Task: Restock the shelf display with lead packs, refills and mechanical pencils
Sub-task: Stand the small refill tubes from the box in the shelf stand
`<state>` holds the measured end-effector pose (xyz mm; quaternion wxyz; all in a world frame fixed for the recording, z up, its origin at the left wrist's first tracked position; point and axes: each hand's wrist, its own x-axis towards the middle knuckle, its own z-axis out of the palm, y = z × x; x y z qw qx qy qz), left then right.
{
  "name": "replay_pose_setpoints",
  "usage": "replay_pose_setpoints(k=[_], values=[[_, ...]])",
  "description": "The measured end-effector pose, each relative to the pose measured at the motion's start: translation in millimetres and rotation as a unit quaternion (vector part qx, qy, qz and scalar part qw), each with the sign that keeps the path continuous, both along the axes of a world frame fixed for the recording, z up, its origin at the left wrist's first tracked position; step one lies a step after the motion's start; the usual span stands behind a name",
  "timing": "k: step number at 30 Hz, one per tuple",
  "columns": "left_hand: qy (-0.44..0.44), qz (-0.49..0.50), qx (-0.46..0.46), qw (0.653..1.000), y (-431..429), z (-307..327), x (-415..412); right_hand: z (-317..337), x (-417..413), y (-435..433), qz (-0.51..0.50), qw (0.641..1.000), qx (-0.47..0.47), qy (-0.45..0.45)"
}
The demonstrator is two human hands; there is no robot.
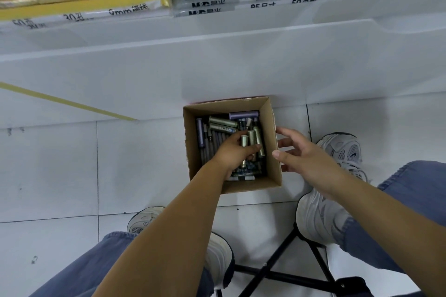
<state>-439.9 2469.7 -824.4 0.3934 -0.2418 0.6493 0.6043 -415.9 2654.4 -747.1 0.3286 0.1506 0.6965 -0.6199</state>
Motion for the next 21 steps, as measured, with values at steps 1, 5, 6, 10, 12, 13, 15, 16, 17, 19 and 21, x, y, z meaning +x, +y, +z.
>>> replay_pose_setpoints(k=[1,5,6,10,12,13,15,16,17,19,21], values=[[-0.002,-0.005,0.007,1.000,-1,0,-1,0,0,0,-0.001,1.000,-0.001,0.000],[0.003,-0.019,0.007,1.000,-2,-1,-7,0,0,-1,0.001,1.000,0.001,0.000],[0.004,-0.017,0.003,1.000,-1,-1,-8,0,0,-1,0.002,1.000,0.002,-0.001],[0.008,-0.007,-0.015,1.000,4,1,-8,-1,0,0,0.001,1.000,0.001,-0.001],[0.011,-0.005,-0.027,1.000,6,2,-7,-1,0,0,0.001,1.000,0.001,0.000],[0.011,-0.004,-0.030,0.999,7,2,-6,-1,0,0,0.001,1.000,0.002,-0.001],[0.001,-0.004,-0.027,1.000,8,2,-5,-1,0,0,0.003,1.000,0.006,-0.002],[-0.007,-0.003,-0.024,1.000,7,2,-4,-1,0,0,0.005,1.000,0.009,-0.003],[-0.011,-0.004,-0.024,1.000,7,2,-4,0,0,0,0.006,1.000,0.010,-0.004],[-0.012,-0.002,-0.025,1.000,5,2,-5,1,0,0,0.007,1.000,0.010,-0.004],[-0.013,0.003,-0.017,1.000,5,2,-5,2,0,0,0.008,1.000,0.008,-0.004]])
